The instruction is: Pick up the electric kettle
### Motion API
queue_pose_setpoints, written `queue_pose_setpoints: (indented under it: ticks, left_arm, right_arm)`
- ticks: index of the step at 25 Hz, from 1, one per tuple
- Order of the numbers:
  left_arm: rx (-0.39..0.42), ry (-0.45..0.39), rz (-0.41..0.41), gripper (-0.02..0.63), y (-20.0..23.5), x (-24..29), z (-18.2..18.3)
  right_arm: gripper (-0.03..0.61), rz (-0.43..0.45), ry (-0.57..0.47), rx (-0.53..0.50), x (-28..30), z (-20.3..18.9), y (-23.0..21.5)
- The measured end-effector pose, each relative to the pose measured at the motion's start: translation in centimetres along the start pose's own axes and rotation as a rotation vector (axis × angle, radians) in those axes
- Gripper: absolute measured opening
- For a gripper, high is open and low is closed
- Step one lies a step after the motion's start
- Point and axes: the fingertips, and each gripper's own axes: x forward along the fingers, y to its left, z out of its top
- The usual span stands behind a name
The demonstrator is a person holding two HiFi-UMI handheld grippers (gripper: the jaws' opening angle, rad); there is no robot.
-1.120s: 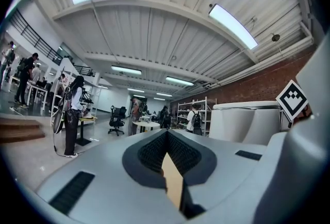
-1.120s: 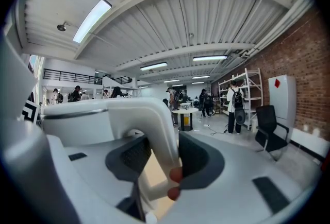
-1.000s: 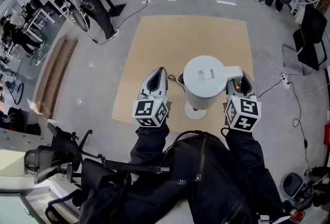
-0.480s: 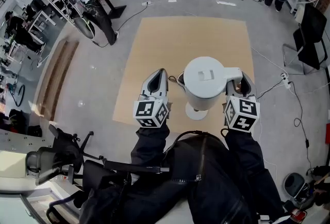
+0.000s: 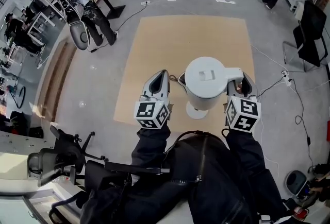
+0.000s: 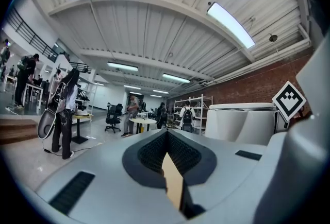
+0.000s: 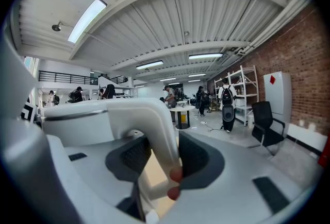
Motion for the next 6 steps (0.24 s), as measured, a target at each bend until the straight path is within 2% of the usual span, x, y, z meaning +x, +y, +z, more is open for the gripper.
queue_pose_setpoints:
  ticks: [6]
  left_arm:
    - [0.010, -0.001, 0.011, 0.000, -0.88, -0.39, -0.15]
  right_arm:
    - [0.160, -0.005, 0.003, 0.005, -0.94, -0.24, -0.95]
